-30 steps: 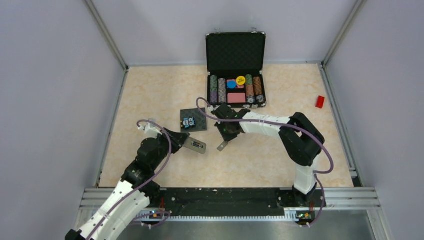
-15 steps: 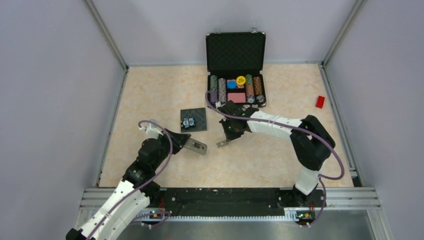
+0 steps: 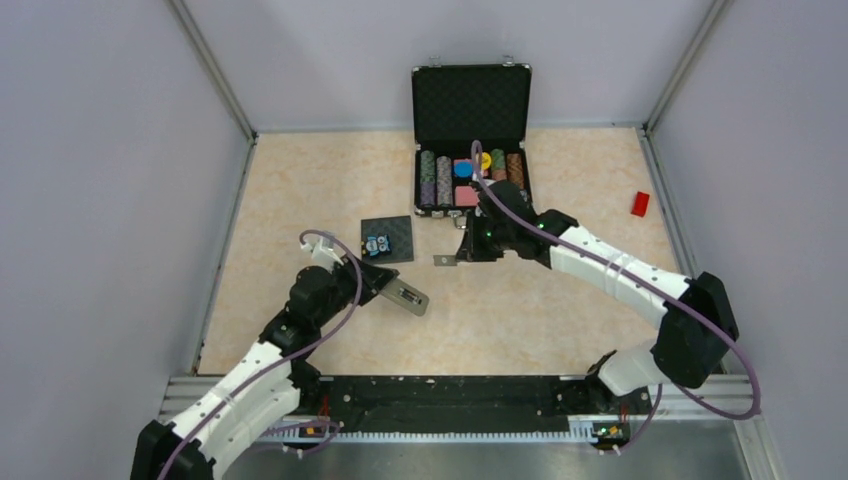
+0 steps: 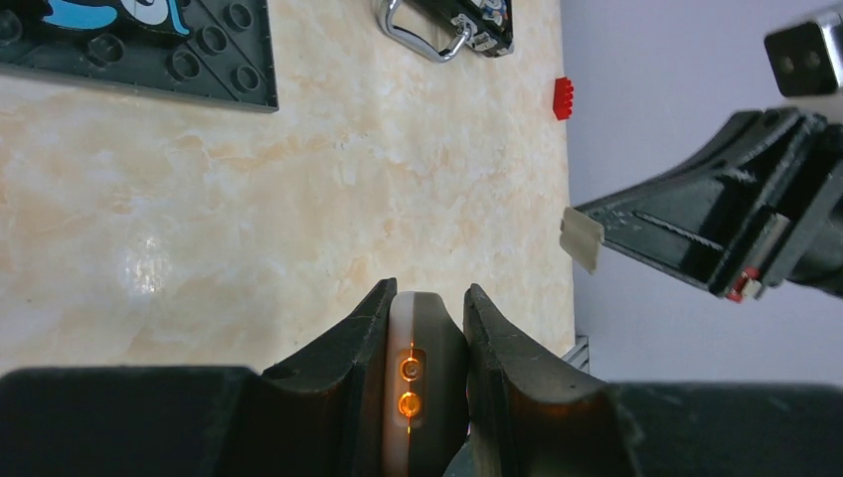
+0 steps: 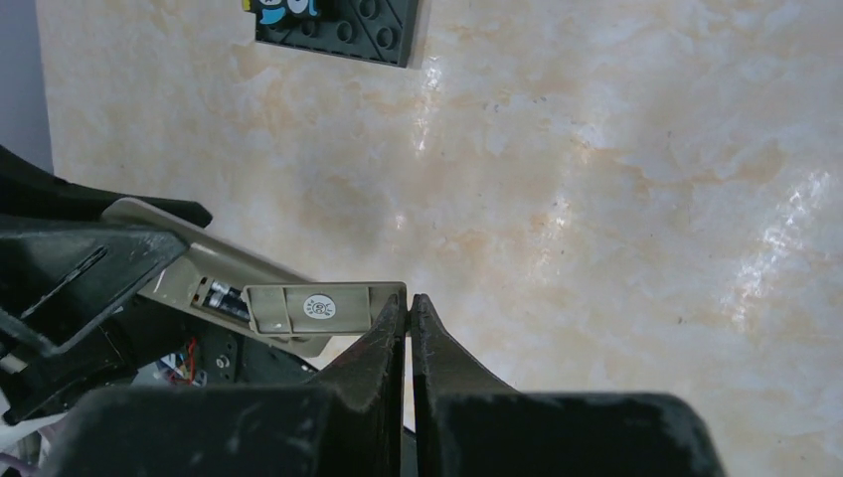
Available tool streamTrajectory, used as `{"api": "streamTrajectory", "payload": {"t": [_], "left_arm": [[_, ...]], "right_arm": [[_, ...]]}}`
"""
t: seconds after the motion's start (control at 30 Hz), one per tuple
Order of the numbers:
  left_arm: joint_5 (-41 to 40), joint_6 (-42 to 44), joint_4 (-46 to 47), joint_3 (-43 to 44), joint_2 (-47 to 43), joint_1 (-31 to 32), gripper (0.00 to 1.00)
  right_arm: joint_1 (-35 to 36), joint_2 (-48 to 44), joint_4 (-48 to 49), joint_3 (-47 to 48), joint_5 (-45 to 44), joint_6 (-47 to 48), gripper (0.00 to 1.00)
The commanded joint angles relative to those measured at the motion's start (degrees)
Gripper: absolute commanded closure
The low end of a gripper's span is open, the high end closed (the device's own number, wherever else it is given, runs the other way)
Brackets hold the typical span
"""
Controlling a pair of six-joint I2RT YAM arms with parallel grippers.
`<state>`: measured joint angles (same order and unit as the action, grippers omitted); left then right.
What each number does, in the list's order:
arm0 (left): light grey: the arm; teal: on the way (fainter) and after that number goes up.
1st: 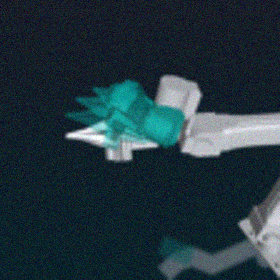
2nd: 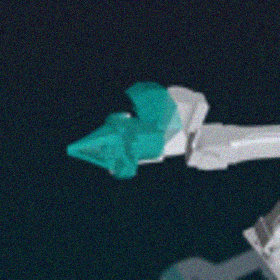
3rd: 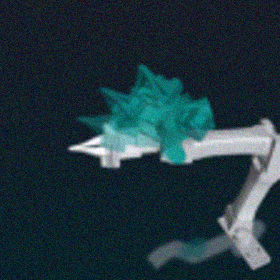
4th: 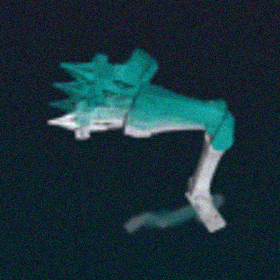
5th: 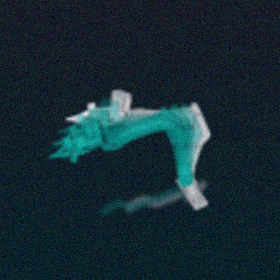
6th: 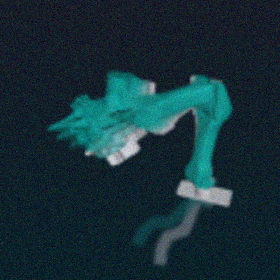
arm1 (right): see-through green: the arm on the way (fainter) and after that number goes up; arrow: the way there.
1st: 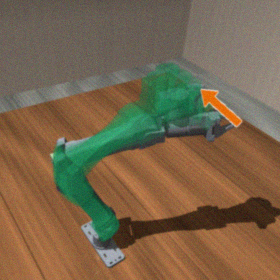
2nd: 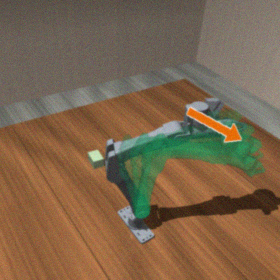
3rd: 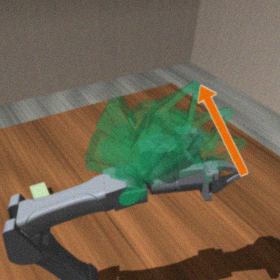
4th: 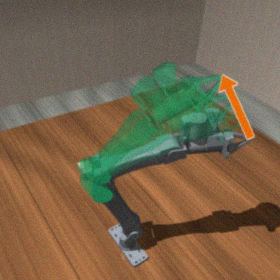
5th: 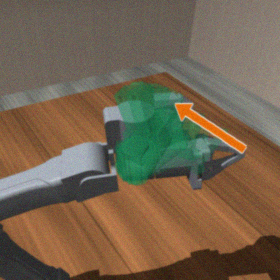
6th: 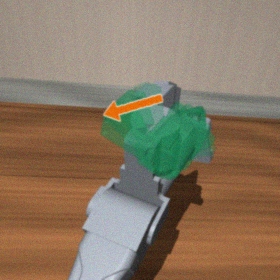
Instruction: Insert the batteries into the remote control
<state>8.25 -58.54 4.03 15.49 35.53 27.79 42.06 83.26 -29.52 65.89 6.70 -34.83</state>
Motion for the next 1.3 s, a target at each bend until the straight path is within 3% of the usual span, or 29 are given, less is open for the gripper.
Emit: {"api": "streamTrajectory", "payload": {"t": [0.0, 0.13, 0.23, 0.53, 0.7, 0.77, 0.87, 0.97, 1.13, 1.27], "left_arm": [[-0.90, -8.10, 15.41, -3.68, 4.98, 0.62, 1.00], [-12.86, -12.63, 25.80, -7.22, 10.44, 6.79, 1.00], [-22.20, -11.58, 25.75, -4.94, 14.57, 13.09, 1.00], [-36.67, -22.15, 28.01, -8.75, 24.14, 21.46, 1.00], [-38.64, -22.69, 29.83, -10.15, 29.19, 21.78, 1.00], [-38.67, -23.15, 29.78, -10.78, 29.86, 21.82, 0.92], [-38.74, -24.66, 28.47, -11.95, 29.48, 21.87, 0.61], [-39.26, -26.66, 24.39, -12.84, 27.16, 21.95, 0.41], [-41.12, -28.36, 9.80, -11.52, 19.55, 22.04, 0.28], [-42.21, -32.98, -7.13, -9.73, 10.57, 22.04, 0.19]], "right_arm": [[-0.89, -5.40, 0.42, -3.00, -3.55, -5.96, 1.00], [-0.92, -7.84, 1.49, -6.03, -3.49, -8.79, 1.00], [-0.93, -8.84, 2.03, -7.75, -2.57, -10.11, 1.00], [-0.88, -11.47, 2.80, -10.31, -1.14, -11.38, 1.00], [-0.92, -12.05, 3.17, -11.02, -0.77, -11.38, 1.00], [-0.93, -12.17, 3.36, -11.39, -0.55, -11.40, 1.00], [-0.93, -12.31, 3.75, -11.80, -0.06, -11.49, 1.00], [-0.93, -12.35, 3.82, -12.04, 0.04, -11.46, 1.00], [-0.93, -12.56, 4.02, -12.70, 0.33, -11.65, 1.00], [-0.86, -12.32, 4.35, -12.90, 0.92, -11.78, 1.00]]}}
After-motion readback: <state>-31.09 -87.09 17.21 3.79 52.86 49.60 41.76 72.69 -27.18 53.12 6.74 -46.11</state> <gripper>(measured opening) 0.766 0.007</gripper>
